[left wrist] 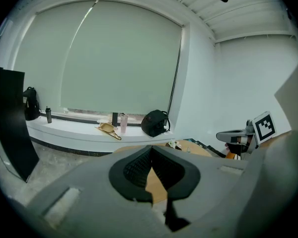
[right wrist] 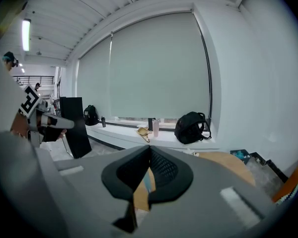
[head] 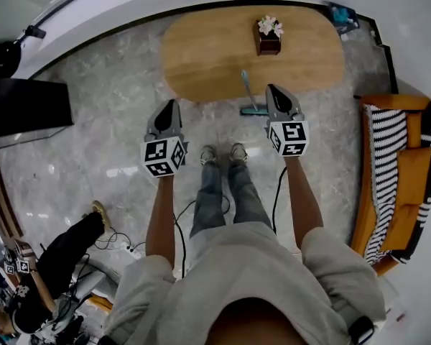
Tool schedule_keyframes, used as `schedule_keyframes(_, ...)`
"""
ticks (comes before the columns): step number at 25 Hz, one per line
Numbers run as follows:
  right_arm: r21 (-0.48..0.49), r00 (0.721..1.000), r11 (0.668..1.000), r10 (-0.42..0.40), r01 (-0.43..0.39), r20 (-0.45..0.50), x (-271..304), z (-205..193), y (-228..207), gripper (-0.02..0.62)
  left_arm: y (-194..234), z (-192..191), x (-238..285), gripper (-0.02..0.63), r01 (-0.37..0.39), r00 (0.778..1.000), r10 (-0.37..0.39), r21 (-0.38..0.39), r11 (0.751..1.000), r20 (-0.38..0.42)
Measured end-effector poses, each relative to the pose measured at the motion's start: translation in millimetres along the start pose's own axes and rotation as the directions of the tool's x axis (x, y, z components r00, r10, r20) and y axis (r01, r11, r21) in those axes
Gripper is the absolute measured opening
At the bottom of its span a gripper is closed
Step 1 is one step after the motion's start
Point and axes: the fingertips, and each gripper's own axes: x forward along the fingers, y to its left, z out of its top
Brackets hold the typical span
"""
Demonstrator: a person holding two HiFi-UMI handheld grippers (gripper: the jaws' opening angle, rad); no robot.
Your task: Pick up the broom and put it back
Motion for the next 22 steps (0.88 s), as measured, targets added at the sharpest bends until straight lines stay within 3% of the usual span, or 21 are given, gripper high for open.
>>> schedule_keyframes(9,0.023,0.997,1.0,-0.006,0.008,-0.076,11.7,-60.9,9.8,0.003,10.9,-56.9,18.4,0.002,0.011,0.998,-0.013,-0.032,0.999,-0.065)
schedule_keyframes(19,0.037,0.988,0.999,0.017,-0.012,-0.151,14.0,-119.1,20.6,0.003,21.3,-105.6,23.8,0.002,-0.026,0.993,0.019,-0.059,0.998,-0.114)
schedule_keyframes(22,0.048,0.986,0.998,0.034,-0.027,-0.163,14.5,-128.7,23.4,0.055,22.2,-114.4,25.2,0.002,-0.036,0.992,0.027,-0.07,0.997,-0.126)
